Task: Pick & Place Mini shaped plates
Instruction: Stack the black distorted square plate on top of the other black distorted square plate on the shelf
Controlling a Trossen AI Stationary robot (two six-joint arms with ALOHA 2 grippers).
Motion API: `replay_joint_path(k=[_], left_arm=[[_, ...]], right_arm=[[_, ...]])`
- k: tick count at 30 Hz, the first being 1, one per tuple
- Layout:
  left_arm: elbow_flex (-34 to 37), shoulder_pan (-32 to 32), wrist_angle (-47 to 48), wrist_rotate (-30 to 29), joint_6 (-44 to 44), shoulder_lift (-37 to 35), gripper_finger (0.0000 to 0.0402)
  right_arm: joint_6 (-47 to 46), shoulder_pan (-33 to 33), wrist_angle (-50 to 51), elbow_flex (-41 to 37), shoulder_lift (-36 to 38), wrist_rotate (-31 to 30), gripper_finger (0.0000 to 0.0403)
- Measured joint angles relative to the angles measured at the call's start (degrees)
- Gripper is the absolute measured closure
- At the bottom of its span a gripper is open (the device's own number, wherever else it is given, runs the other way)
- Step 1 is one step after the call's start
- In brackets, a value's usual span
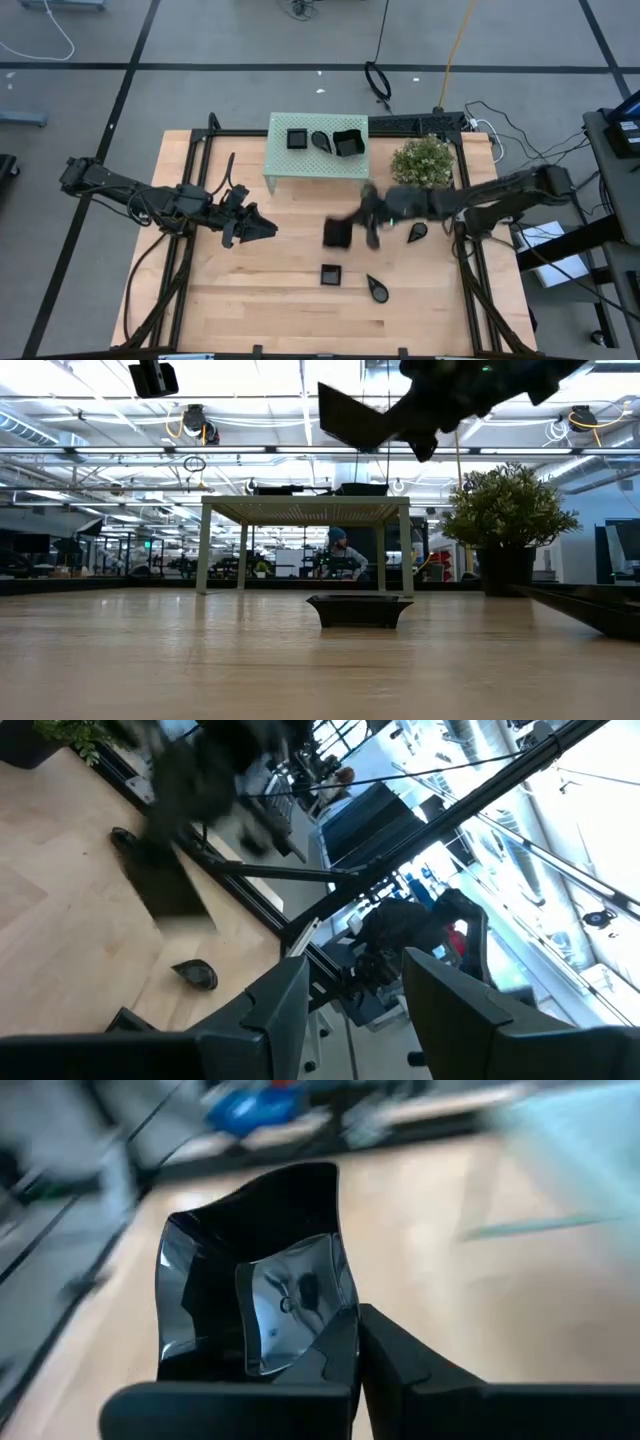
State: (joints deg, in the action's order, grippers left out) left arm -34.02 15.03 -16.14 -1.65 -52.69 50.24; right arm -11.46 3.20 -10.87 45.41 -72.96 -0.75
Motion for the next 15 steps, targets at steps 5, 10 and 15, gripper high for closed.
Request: replay_joint_path(k=[5, 10, 15], left_arm=[[0.00, 0.00, -0.02, 0.00, 0.00, 0.00, 0.0236], [0.00, 0.02, -0.30, -2.78, -0.04, -0.02, 0.0236], [0.00, 0.00, -0.42, -5.32, -0.02, 0.00, 0.0236]], right_arm=[[-1.57, -9.93, -0.02, 1.24, 5.52, -2.48, 0.0403], [-2.64, -18.15, 0.20, 5.00, 6.32, -3.01, 0.0403], [-12.19, -24.88, 4.96, 8.26, 4.27, -10.44, 0.0403]])
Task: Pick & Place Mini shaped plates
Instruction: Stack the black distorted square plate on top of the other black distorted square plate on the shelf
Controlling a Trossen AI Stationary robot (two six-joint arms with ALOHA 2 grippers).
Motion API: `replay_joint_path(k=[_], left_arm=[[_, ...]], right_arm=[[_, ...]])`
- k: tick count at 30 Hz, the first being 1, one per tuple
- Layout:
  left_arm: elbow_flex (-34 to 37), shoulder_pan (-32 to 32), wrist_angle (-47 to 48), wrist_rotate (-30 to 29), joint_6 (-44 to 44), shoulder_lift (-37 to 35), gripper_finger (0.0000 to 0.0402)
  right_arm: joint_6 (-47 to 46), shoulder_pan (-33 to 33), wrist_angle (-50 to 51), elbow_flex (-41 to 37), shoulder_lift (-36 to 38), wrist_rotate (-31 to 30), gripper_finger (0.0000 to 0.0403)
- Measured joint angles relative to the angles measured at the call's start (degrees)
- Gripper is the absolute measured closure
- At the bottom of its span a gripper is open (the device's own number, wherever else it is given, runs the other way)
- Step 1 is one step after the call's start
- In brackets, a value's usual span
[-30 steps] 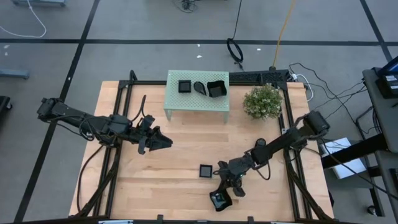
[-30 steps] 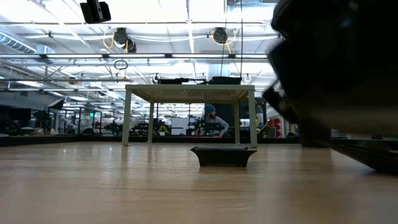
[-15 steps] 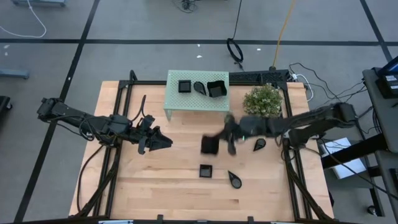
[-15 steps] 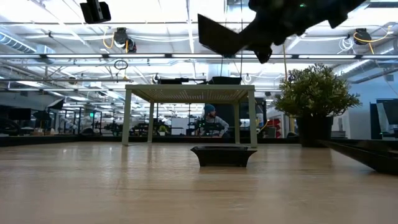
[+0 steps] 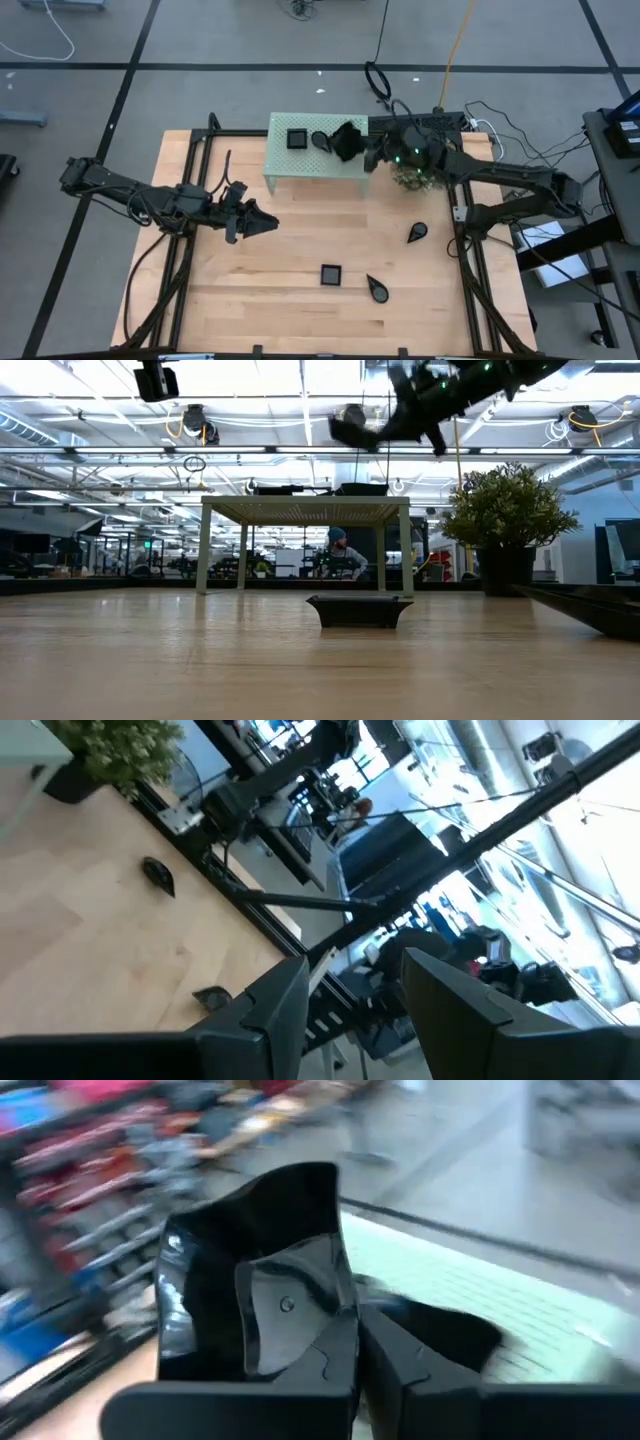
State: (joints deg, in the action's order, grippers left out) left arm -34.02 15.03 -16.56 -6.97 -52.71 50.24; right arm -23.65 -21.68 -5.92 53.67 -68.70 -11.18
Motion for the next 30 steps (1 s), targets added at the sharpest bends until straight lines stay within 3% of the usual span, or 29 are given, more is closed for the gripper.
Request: replay_joint_path(k=[4, 13, 20, 30], left_arm=[[0.00, 0.00, -0.10, -2.38, 0.00, 0.00, 0.0236], [0.00, -0.11, -0.50, -9.43, 0.02, 0.00, 0.0236], [0.00, -0.11, -0.50, -9.69, 0.02, -0.01, 0.0236], [0.00, -0.11, -0.47, -9.69, 0.02, -0.01, 0.0236]], right_arm=[[-7.70, -3.45, 0.98, 0.72, -1.92, -0.90, 0.0403], [-12.73, -4.24, 0.56, 0.72, -5.81, -0.78, 0.0403], [-14.89, -4.19, 1.59, 0.70, -6.21, -4.02, 0.0403], [-17.85, -3.71, 3.99, 0.70, -6.24, -3.84, 0.0403]])
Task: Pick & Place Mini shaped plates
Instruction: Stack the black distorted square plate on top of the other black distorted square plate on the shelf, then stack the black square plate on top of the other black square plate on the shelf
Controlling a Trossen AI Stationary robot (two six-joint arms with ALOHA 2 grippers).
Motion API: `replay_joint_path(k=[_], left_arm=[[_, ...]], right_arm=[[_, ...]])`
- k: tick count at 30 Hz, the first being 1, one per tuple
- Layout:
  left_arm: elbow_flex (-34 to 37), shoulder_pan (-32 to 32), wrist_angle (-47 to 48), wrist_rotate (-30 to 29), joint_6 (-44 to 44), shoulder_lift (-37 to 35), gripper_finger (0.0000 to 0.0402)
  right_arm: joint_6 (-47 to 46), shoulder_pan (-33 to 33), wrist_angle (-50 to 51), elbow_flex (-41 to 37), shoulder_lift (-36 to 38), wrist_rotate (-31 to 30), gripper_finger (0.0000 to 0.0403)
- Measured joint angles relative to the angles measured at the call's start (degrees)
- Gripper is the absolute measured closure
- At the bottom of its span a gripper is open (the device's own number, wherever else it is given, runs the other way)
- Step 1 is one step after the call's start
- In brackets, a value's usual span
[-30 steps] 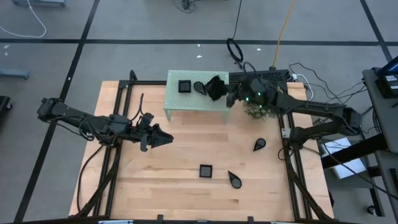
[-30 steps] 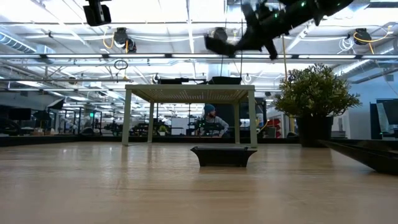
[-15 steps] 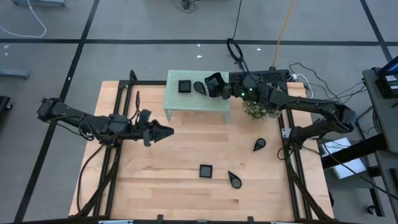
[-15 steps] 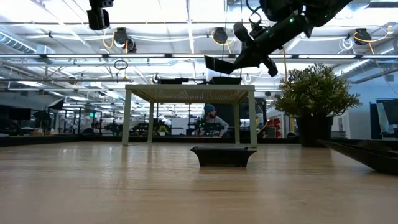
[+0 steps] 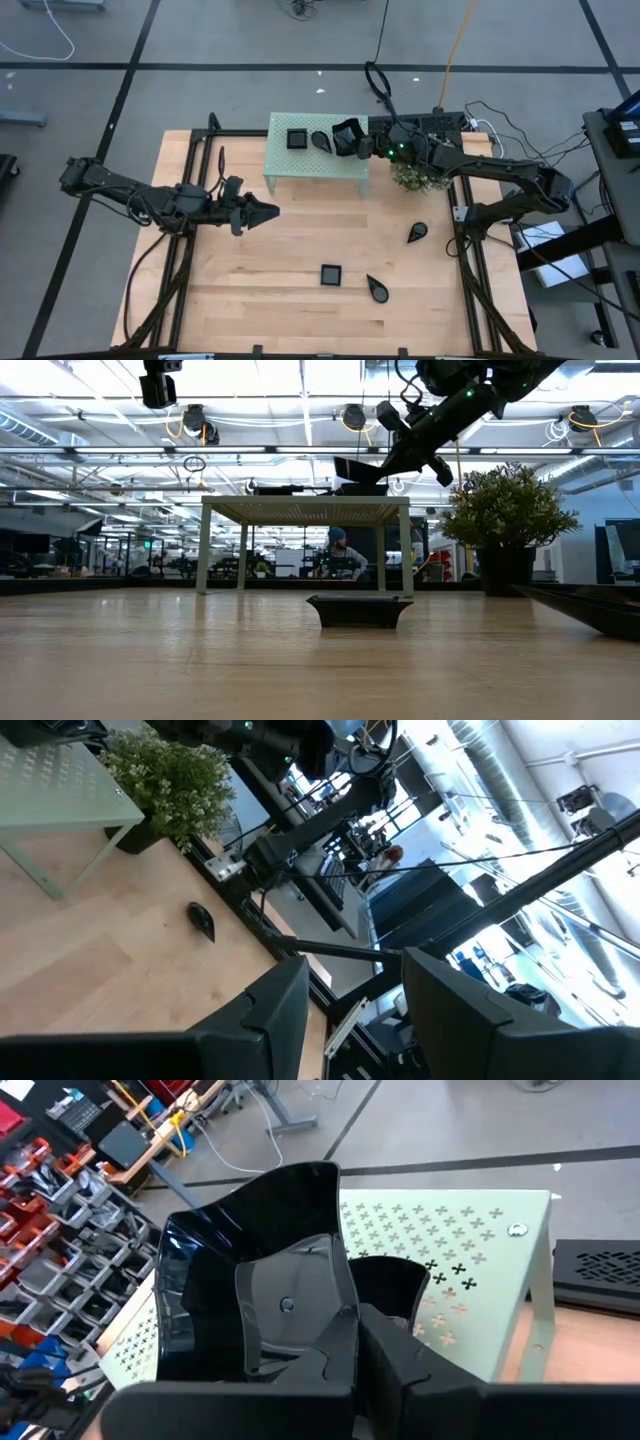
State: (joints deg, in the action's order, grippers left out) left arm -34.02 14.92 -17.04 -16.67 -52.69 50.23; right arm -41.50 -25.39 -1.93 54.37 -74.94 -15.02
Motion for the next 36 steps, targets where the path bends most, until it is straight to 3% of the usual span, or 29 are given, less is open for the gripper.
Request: replay_joint_path(k=[9, 20, 28, 36], left_arm=[[0.00, 0.00, 0.00, 0.00, 0.00, -0.01, 0.0236], [0.00, 0.00, 0.01, -0.01, -0.02, 0.01, 0.0236], [0.00, -0.03, 0.02, -3.69, 0.36, -0.01, 0.0236], [0.00, -0.04, 0.55, -4.46, 7.82, -0.02, 0.0236]], right_arm=[[0.46, 0.00, 0.11, 0.00, 0.00, 0.23, 0.0397], [2.45, 0.00, 0.06, 0.00, 0.00, 0.28, 0.0336], [11.40, 0.00, -4.98, 0.00, 0.28, 3.02, 0.0303], [20.68, 1.19, -4.64, -0.09, 5.27, 1.37, 0.0280]])
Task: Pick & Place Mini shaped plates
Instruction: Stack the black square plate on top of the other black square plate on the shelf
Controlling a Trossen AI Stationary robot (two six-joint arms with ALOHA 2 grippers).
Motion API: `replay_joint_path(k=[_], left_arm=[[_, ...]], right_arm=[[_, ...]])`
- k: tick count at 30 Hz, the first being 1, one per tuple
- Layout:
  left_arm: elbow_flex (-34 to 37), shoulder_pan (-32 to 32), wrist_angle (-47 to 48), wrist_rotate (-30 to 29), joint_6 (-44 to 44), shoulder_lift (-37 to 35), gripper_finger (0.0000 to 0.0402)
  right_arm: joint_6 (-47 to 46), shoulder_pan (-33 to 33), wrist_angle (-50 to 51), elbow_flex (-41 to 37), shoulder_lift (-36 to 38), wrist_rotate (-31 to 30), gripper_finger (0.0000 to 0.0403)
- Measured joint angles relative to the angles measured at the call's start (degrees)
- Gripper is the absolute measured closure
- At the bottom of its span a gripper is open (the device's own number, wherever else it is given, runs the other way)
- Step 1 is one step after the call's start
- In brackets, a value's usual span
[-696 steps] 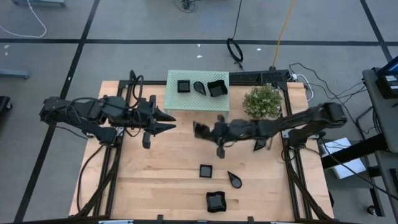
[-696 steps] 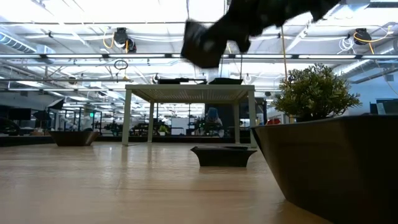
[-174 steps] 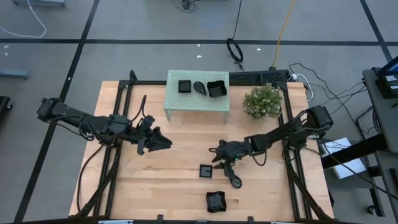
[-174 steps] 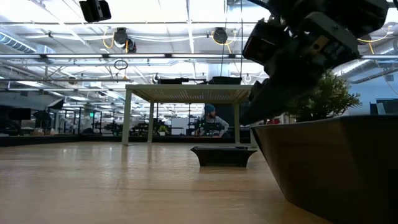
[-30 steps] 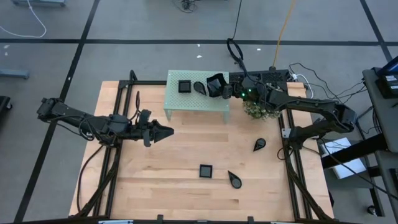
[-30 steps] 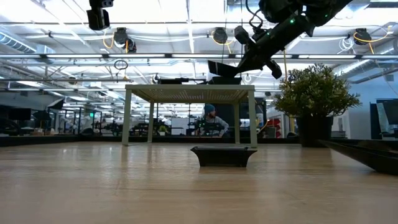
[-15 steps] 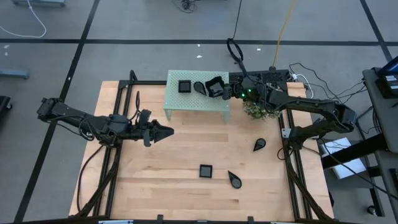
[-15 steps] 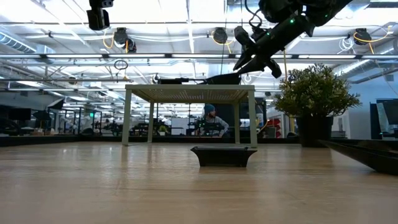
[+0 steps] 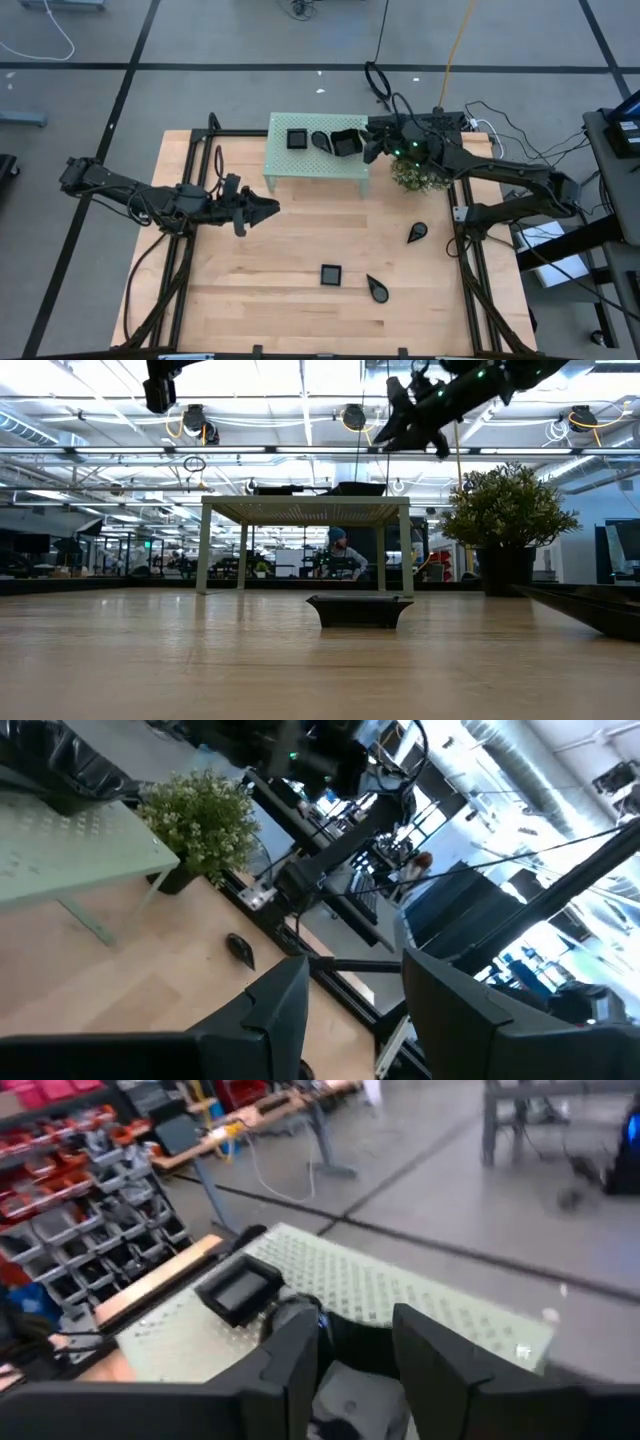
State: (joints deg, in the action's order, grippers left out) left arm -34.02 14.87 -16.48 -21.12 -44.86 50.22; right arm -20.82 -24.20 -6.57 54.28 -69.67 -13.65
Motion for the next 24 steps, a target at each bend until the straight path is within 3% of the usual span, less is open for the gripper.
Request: replay_joint_path(k=[9, 14, 19, 24], left_arm=[[0.02, -0.48, 1.57, 3.08, 8.68, 5.00, 0.0236], [0.02, -0.62, -0.66, 4.81, 13.72, 13.40, 0.0236], [-0.45, -0.72, -4.58, 6.60, 8.89, 23.04, 0.0236], [-7.04, 0.24, -3.86, 10.16, 10.14, 32.45, 0.0236]], right_arm=[[11.35, 7.80, -0.28, 0.00, 6.43, 0.23, 0.0280], [11.50, 10.92, 0.87, 0.00, 7.41, 0.24, 0.0281], [11.69, 13.66, 5.76, 0.00, 8.62, 0.39, 0.0281], [13.33, 16.43, 15.23, 0.02, 11.87, 0.39, 0.0280]])
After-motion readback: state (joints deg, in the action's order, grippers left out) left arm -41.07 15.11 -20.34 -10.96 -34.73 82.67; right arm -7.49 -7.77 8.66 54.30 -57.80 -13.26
